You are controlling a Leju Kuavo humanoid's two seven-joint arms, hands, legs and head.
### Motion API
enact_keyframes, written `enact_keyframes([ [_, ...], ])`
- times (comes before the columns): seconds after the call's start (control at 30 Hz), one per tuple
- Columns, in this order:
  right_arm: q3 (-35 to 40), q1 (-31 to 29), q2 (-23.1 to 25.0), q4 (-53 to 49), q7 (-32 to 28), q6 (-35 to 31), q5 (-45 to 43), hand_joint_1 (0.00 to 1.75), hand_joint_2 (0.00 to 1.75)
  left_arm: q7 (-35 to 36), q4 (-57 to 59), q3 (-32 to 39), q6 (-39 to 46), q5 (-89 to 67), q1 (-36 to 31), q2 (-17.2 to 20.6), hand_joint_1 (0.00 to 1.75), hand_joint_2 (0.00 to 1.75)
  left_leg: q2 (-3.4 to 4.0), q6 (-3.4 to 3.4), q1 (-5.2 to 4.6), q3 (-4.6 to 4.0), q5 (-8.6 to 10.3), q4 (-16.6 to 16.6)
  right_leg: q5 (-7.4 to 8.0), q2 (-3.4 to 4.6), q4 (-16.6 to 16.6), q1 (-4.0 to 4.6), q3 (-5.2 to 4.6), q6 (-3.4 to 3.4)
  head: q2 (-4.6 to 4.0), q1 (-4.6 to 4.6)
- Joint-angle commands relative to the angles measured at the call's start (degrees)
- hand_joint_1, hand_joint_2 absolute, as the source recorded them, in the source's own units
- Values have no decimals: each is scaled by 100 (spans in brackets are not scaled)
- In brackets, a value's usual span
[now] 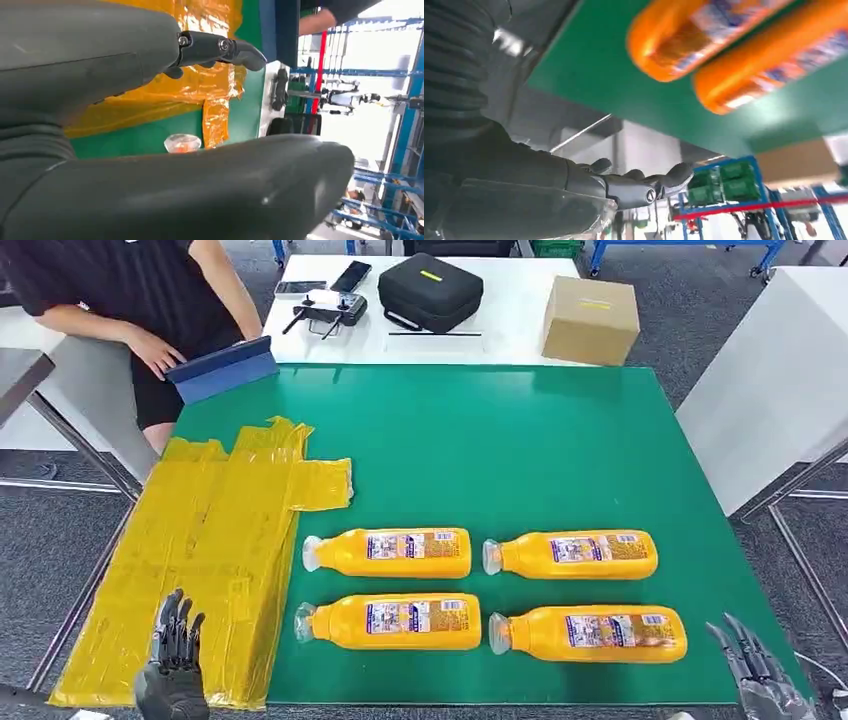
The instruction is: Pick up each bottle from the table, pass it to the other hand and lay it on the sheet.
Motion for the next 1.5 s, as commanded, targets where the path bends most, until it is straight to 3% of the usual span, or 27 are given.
enact_keyframes([
  [0.03, 1849, -369, -2373, 2299, 1126, -1001, 1387, 0, 175, -7, -73, 116, 137, 151, 132, 11, 0, 0, 54, -14, 15, 23, -7, -12, 19, 51, -34, 16, 23, -7, 0, -2],
  [0.1, 2460, -284, -2952, 2495, 1735, -1145, 1138, 0, 175, 14, -48, 52, 176, 172, 96, 57, 0, 0, 54, -12, 14, 16, -7, -11, 19, 51, -30, 23, 35, -5, 0, -2],
  [0.17, 3153, 39, -3855, 2449, 2508, -1287, 718, 0, 175, 17, -60, -23, 239, 215, 90, 107, 0, 0, 77, -22, 10, 23, -13, -8, 21, 72, -28, 21, 38, -9, 0, -4],
  [0.23, 3444, 161, -4314, 2411, 2845, -1416, 503, 0, 175, 27, -86, -51, 272, 248, 122, 132, 0, 0, 42, -16, -4, 16, -10, 1, 9, 37, -11, 9, 29, -6, 0, -2],
  [0.4, 3809, 15, -4619, 2324, 3221, -1673, 498, 0, 175, 45, -127, 14, 209, 255, 120, 60, 0, 0, 17, 6, -14, 21, 3, 0, 6, 12, -11, 4, 31, -2, 0, -2],
  [0.57, 4161, -218, -4706, 2359, 3258, -1807, 384, 0, 175, 59, -64, 5, 165, 194, 80, 46, 0, 0, 18, 0, -12, 28, 3, -2, 7, 10, -13, 5, 35, -6, 0, -4],
  [0.67, 4663, -437, -5014, 2499, 3302, -1924, 39, 0, 175, -18, -63, -9, 259, 226, 93, 70, 0, 0, 23, 5, -9, 24, 4, -3, 10, 15, -13, 4, 29, -2, 0, -4],
  [0.8, 5032, -692, -4798, 2636, 3380, -1900, 8, 0, 175, 1, -139, 7, 242, 231, 138, 33, 0, 0, 25, 4, -5, 23, 5, -5, 12, 17, -17, 9, 31, -2, 0, -4],
  [1.03, 5049, -665, -4847, 2638, 3411, -1923, 32, 0, 175, 14, -139, 6, 237, 222, 133, 28, 0, 0, 10, 8, -10, 20, 5, -2, 7, 3, -11, 6, 30, 0, 0, -4],
  [1.3, 5187, -434, -4554, 2646, 3733, -1800, 122, 0, 175, 140, -176, 19, 132, 177, 15, 37, 0, 0, -1, 4, -8, 19, 8, -4, 7, -7, -14, 8, 30, -2, 0, -4],
  [1.5, 4916, -136, -4290, 2608, 4240, -1485, 723, 0, 175, 371, -263, 151, -59, 94, -149, -109, 0, 0, -13, 1, -7, 22, 8, -3, 2, -20, -13, 8, 32, -5, 0, -7],
])
